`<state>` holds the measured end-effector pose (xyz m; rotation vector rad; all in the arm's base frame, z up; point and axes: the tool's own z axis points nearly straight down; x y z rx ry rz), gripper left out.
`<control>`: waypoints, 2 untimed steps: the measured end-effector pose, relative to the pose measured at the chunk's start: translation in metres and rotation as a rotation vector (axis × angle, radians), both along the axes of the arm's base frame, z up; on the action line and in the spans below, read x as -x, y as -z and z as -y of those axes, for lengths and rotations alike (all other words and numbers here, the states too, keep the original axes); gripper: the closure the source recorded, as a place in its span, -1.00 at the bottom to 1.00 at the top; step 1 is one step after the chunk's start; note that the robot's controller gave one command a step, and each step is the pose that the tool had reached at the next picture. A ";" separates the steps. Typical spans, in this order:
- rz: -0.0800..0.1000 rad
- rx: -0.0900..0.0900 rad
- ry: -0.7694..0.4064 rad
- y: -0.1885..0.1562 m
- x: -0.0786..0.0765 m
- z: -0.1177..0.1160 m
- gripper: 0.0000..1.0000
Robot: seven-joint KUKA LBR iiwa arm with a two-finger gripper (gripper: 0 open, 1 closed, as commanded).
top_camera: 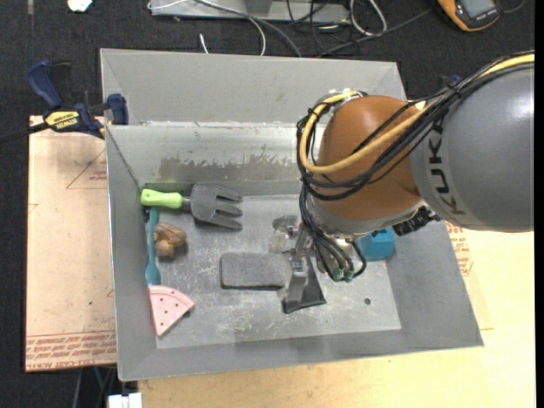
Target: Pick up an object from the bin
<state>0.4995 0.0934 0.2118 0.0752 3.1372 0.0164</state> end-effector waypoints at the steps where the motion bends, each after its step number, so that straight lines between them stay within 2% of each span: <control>1: 0.000 0.000 0.001 0.000 0.000 0.000 1.00; 2: 0.007 -0.001 -0.022 0.067 -0.028 0.007 1.00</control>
Offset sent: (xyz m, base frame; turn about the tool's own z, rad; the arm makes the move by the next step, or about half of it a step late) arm 0.0396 -0.0111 -0.1064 -0.0363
